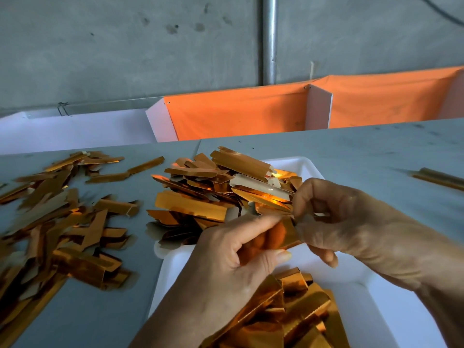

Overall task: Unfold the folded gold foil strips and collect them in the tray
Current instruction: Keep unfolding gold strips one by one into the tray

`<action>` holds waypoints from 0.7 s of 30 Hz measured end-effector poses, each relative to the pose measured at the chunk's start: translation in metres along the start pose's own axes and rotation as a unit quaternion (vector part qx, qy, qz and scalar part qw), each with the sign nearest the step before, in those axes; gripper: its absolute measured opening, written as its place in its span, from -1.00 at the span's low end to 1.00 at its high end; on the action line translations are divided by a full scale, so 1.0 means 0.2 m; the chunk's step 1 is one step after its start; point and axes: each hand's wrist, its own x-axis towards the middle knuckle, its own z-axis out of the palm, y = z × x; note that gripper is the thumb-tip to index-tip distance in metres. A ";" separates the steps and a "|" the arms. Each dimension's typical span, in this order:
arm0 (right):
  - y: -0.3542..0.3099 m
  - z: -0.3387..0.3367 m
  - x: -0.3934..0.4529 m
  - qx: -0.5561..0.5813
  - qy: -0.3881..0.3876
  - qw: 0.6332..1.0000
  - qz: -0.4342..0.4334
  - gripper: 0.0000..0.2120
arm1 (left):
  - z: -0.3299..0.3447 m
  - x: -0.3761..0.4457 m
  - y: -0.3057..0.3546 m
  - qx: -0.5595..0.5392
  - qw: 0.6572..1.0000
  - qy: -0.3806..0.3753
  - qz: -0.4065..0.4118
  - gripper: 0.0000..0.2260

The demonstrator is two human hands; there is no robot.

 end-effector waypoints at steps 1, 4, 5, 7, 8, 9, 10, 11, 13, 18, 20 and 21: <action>0.00 0.00 0.00 0.030 -0.011 0.999 0.004 -0.89 | 0.00 0.00 0.00 -0.001 1.000 0.001 0.000 -0.67; 0.01 -0.04 -0.01 0.200 -0.070 0.977 0.019 -0.80 | -0.01 0.00 0.00 -0.019 1.000 0.007 -0.003 -0.65; 0.01 -0.04 -0.01 0.232 -0.080 0.969 0.023 -0.79 | -0.01 0.00 0.00 -0.022 1.000 0.009 -0.005 -0.65; 0.02 -0.05 0.00 0.261 -0.092 0.961 0.031 -0.78 | -0.01 -0.01 0.00 -0.019 1.000 0.011 -0.003 -0.65; 0.03 -0.05 0.00 0.267 -0.097 0.958 0.037 -0.74 | -0.01 -0.01 0.00 -0.013 1.000 0.010 -0.001 -0.64; 0.04 -0.05 0.00 0.267 -0.099 0.958 0.043 -0.70 | -0.01 0.00 0.00 -0.006 1.000 0.008 0.000 -0.64; 0.04 -0.05 0.00 0.260 -0.098 0.959 0.048 -0.69 | -0.01 0.00 0.01 -0.001 1.000 0.005 0.000 -0.65; 0.04 -0.05 0.00 0.251 -0.096 0.962 0.052 -0.70 | -0.01 0.00 0.01 0.004 1.000 0.002 -0.002 -0.65; 0.04 -0.04 0.01 0.231 -0.092 0.967 0.053 -0.74 | -0.01 0.00 0.01 0.010 1.000 -0.003 -0.008 -0.68; 0.04 -0.04 0.01 0.196 -0.074 0.976 0.063 -0.77 | 0.00 -0.01 0.02 0.018 1.000 -0.001 -0.016 -0.69; 0.04 -0.04 0.00 0.187 -0.074 0.978 0.060 -0.78 | 0.00 -0.01 0.02 0.018 1.000 -0.001 -0.013 -0.69; 0.04 -0.04 0.00 0.175 -0.072 0.980 0.059 -0.78 | 0.00 -0.01 0.02 0.021 1.000 -0.002 -0.012 -0.68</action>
